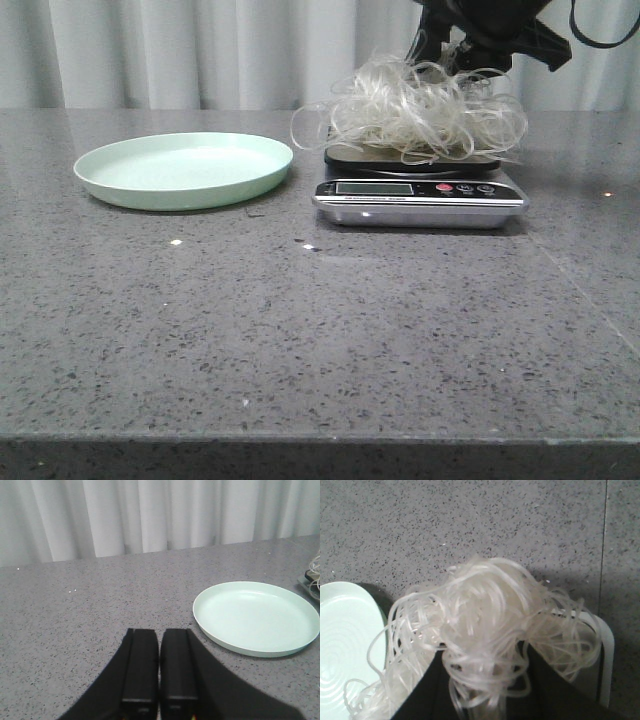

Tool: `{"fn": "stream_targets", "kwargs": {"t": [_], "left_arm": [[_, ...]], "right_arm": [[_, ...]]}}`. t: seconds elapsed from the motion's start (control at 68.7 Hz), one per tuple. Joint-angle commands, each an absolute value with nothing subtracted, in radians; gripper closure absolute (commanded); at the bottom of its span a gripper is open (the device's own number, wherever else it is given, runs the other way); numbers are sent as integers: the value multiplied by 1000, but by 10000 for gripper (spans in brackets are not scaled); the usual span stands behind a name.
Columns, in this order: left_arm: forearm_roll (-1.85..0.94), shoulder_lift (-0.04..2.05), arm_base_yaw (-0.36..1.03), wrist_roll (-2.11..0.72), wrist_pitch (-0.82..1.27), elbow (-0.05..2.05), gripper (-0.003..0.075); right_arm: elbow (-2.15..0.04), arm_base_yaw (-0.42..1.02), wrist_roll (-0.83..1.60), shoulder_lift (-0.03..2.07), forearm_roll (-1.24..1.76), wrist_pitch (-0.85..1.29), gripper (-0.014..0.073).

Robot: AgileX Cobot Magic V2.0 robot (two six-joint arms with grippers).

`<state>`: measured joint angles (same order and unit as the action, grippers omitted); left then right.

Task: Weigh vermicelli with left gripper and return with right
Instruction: 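Lower the right gripper onto the vermicelli on the scale and grasp, then lift the vermicelli with the right gripper and carry it toward the plate, then lower the vermicelli onto the green plate and open the right gripper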

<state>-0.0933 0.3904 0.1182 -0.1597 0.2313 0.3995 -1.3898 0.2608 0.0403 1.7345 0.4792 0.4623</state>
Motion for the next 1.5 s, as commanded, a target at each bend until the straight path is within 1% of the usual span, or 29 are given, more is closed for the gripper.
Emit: {"fn": "stream_targets", "kwargs": {"t": [0.0, 0.233, 0.393, 0.524, 0.626, 0.786, 0.917, 1.121, 1.485], "left_arm": [[-105, 395, 117, -151, 151, 426, 583], [-105, 395, 117, -151, 151, 426, 583], [-105, 395, 117, -151, 151, 426, 583], [-105, 395, 117, -151, 151, 426, 583], [-105, 395, 117, -151, 151, 426, 583], [-105, 395, 117, -151, 151, 426, 583], [-105, 395, 117, -151, 151, 426, 583], [-105, 395, 117, -151, 151, 426, 583], [-105, 395, 117, -151, 151, 426, 583]], "right_arm": [[-1417, 258, 54, 1646, 469, 420, 444], [-1433, 258, 81, 1532, 469, 391, 444], [-1576, 297, 98, 1515, 469, 434, 444], [-1721, 387, 113, 1551, 469, 431, 444], [-1842, 466, 113, 1616, 469, 431, 444], [-1942, 557, 113, 1726, 469, 431, 444], [-1954, 602, 113, 1819, 464, 429, 444], [-1954, 610, 113, 1934, 464, 469, 444], [-1954, 610, 113, 1998, 461, 479, 444]]}}
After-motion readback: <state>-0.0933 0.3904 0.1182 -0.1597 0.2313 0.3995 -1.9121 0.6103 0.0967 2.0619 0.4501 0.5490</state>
